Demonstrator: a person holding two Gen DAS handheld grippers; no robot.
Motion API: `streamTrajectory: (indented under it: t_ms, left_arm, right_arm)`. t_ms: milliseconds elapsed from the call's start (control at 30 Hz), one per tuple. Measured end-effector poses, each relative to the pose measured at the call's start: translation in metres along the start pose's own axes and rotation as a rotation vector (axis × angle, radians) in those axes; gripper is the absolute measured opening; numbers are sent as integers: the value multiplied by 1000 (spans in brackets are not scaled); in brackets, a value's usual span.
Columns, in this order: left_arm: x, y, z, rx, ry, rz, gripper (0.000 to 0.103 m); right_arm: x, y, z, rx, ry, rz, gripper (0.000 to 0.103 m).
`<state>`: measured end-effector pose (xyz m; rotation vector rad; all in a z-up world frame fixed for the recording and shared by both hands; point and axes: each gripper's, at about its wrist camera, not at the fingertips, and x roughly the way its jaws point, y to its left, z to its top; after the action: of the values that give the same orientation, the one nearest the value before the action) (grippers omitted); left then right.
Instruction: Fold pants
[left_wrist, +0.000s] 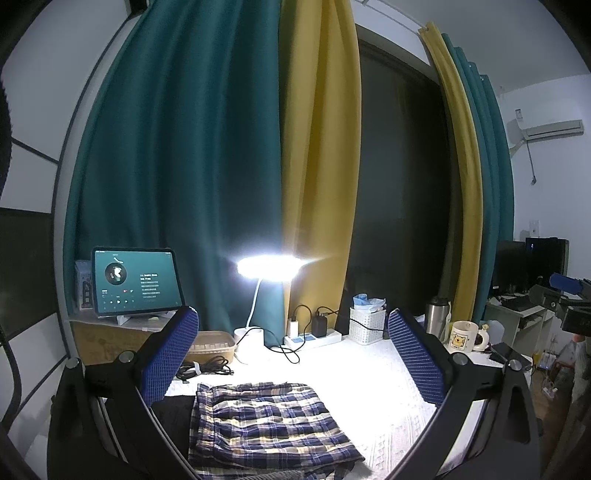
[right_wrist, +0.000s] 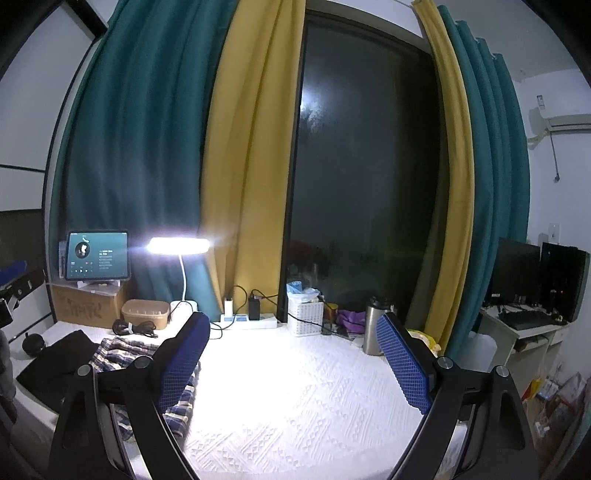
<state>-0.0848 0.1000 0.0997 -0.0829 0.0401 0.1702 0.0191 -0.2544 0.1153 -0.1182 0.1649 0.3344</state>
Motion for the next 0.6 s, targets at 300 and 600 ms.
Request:
streamTrajectory:
  t_ms: [300,600]
  left_arm:
    - [7,2,-2,-11,31,-14,102]
    - [9,3,-4,-13,33,-14,102]
  right_arm:
    - [2,1,-2,-3,11,2,93]
    - [3,3,-3,-7,19,10,93]
